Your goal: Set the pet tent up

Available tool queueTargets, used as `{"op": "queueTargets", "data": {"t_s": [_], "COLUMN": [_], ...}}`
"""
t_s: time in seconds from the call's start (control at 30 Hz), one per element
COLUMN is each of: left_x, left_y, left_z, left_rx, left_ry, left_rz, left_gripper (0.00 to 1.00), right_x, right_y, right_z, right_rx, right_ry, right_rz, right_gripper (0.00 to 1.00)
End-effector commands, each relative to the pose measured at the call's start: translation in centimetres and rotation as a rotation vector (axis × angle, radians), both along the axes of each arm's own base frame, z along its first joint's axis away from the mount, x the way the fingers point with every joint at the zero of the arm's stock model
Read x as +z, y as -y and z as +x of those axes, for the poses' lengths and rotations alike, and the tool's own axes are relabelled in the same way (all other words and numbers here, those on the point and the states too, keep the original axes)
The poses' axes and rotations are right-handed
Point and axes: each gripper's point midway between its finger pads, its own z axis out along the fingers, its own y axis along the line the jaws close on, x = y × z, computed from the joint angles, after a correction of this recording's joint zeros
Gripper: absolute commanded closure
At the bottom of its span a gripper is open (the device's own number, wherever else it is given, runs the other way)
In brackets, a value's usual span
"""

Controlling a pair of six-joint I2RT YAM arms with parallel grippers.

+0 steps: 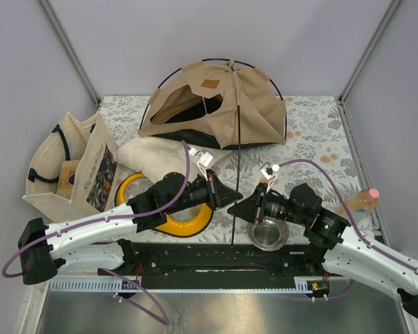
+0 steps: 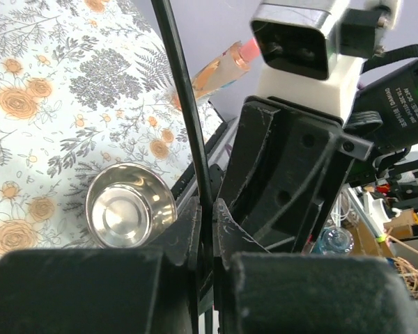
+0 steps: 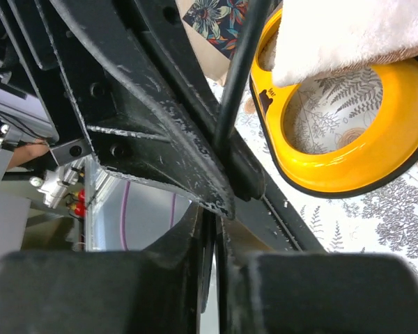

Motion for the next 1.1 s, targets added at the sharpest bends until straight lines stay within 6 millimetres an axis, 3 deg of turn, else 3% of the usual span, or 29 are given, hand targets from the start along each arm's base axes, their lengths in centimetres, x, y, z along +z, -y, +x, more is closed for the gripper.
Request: {"op": "queueTargets", "data": {"t_s": [0.0,0.07,0.17,0.27,0.47,0.6,0.67,0.87,1.07], "left_x": [4.9,5.1,5.5,6.0,6.2,4.8,4.3,4.5,5.0], "left_y": [0.1,-0.2,-0.9,-2.4,-7.1,-9.7,-9.8,-8.0,-6.2], "left_z": [0.3,0.5,1.1,2.4,5.2,7.6,8.7,12.1,14.7], "left_rx": [0.006,0.020,0.057,0.142,0.382,0.544,0.576,0.521,0.469], "left_ry": [0.109,0.121,0.151,0.193,0.252,0.309,0.352,0.431,0.453], "left_rz": [-0.111,-0.101,-0.064,0.000,0.105,0.218,0.280,0.320,0.278], "left_gripper": [0.96,0.79,0.41,0.25,0.20,0.20,0.20,0.35,0.36], "right_x": [1.7,1.8,1.9,1.8,2.7,3.5,4.1,4.5,4.4], "right_y": [-0.2,0.1,0.5,1.0,1.1,1.0,1.0,1.1,1.2], "right_z": [-0.2,-0.3,-0.4,-0.5,-0.5,-0.6,-0.7,-0.8,-0.9], "right_rx": [0.004,0.000,-0.010,-0.023,-0.026,-0.021,-0.020,-0.024,-0.022], "right_ry": [0.017,0.011,0.008,-0.003,-0.005,-0.013,-0.014,-0.029,-0.049], "right_rz": [0.063,0.062,0.053,0.035,0.047,0.054,0.063,0.067,0.072], "right_gripper": [1.00,1.00,1.00,1.00,1.00,1.00,1.00,1.00,1.00]}}
